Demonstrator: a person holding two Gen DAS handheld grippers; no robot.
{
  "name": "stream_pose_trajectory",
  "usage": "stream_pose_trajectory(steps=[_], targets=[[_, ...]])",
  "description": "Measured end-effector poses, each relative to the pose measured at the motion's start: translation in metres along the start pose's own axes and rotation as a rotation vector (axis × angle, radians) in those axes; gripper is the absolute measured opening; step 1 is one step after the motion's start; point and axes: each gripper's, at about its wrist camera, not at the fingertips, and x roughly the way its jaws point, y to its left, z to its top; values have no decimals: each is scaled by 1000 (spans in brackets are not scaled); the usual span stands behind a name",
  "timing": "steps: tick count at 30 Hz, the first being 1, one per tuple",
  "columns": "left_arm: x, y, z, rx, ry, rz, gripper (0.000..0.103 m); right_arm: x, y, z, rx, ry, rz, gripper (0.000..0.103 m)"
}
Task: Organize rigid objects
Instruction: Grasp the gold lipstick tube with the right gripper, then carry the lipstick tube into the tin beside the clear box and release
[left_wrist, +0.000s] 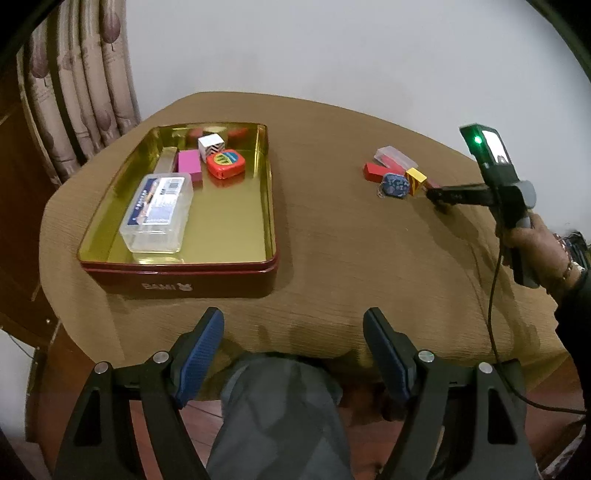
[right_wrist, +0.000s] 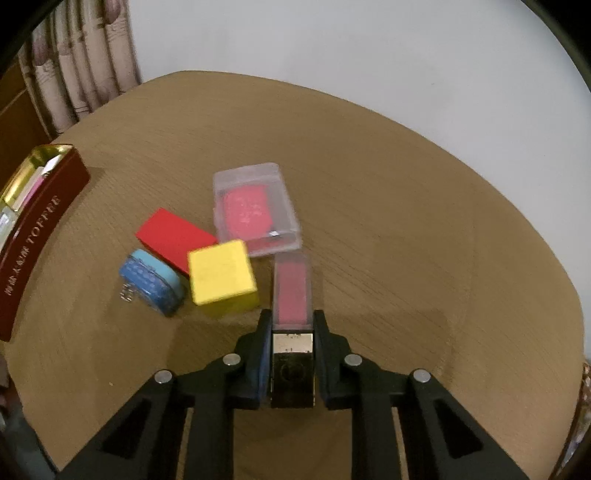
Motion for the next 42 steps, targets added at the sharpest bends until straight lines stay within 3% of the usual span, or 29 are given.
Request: stream_pose_trajectory(steps=[4,9,14,18,21,27,32,42], targets=[[-15,6,-8,-7,-36,41,74,-18,-17,-20,93,-12,48,20],[-23,17,-19,-25,-45,96,74,-79,0,-26,155,-99,236,20],[-32,37,-24,-82,-44,108,74,-118,88,21,86,-116,490,20],[-43,54,-28,-113,-68,125,74,-107,163,50,55,-57,602,20],[-50,67,-33,-127,-85,130,74,-80,211,68,58,-8,597,20],[-51,88,-36,-183,-84,119,74,-23,265,89,74,94,544,20],[-44,93,-37,-203,-54,86,74,-1,277,83,69,160,448,20],[-41,94,-38,-204,-33,70,74,9,290,84,83,173,382,20]])
